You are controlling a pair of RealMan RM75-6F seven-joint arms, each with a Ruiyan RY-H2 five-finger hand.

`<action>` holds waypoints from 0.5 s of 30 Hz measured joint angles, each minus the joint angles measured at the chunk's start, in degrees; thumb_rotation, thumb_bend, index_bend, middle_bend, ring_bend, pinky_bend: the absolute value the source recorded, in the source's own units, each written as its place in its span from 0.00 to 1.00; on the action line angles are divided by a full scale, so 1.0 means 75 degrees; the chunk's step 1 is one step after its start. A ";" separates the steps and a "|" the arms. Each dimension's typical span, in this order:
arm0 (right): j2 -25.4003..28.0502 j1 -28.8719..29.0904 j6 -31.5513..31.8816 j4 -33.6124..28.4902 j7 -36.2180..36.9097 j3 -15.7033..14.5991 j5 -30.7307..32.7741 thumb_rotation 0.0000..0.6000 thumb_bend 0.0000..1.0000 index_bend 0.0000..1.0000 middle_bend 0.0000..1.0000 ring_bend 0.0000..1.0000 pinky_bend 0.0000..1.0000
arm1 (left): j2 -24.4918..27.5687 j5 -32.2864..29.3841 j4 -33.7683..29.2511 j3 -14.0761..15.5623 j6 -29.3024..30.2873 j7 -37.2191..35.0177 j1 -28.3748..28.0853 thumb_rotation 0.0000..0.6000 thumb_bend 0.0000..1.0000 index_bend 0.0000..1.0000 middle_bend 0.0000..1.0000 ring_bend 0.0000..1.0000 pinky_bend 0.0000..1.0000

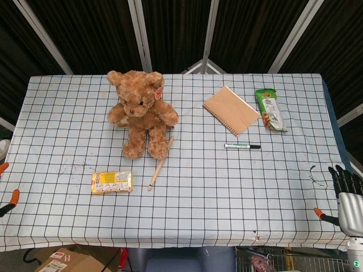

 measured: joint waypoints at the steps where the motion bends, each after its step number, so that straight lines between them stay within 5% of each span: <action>1: -0.0002 0.0001 -0.0004 -0.0009 -0.0022 -0.0001 0.0009 1.00 0.13 0.00 0.00 0.00 0.00 | 0.0006 -0.0014 0.0004 -0.0003 -0.0023 -0.0003 -0.0007 1.00 0.47 0.22 0.02 0.00 0.00; 15: 0.0008 -0.0024 -0.0001 -0.0080 -0.0040 0.0022 0.0125 1.00 0.13 0.00 0.00 0.00 0.00 | 0.0070 -0.0141 0.0022 -0.0044 -0.0286 -0.0347 -0.0100 1.00 0.40 0.20 0.02 0.00 0.00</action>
